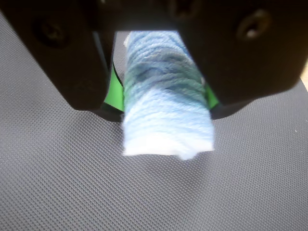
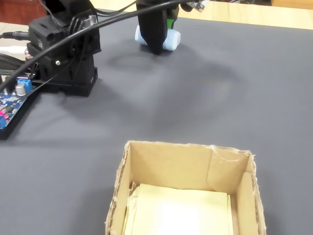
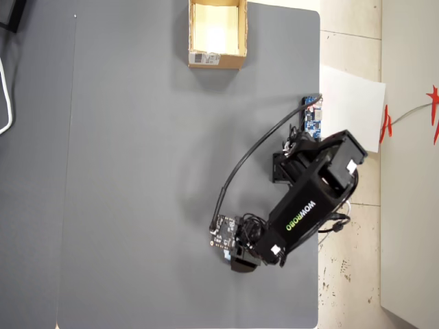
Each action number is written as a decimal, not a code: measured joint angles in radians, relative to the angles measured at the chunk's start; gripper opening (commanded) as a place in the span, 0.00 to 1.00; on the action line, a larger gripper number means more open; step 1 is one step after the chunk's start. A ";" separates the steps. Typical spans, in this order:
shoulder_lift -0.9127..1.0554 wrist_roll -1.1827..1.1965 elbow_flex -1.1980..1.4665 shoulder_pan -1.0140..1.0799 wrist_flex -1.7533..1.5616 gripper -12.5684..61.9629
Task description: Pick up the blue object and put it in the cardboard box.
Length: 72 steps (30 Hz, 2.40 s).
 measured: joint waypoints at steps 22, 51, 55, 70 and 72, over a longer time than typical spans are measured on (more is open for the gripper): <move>0.127 -0.009 0.018 0.258 -0.204 0.33; 0.482 -0.405 0.199 1.101 -0.788 0.33; 0.482 -0.476 0.198 1.270 -0.839 0.33; 0.270 -0.604 -0.028 1.730 -0.730 0.33; 0.244 -0.640 -0.077 1.750 -0.658 0.33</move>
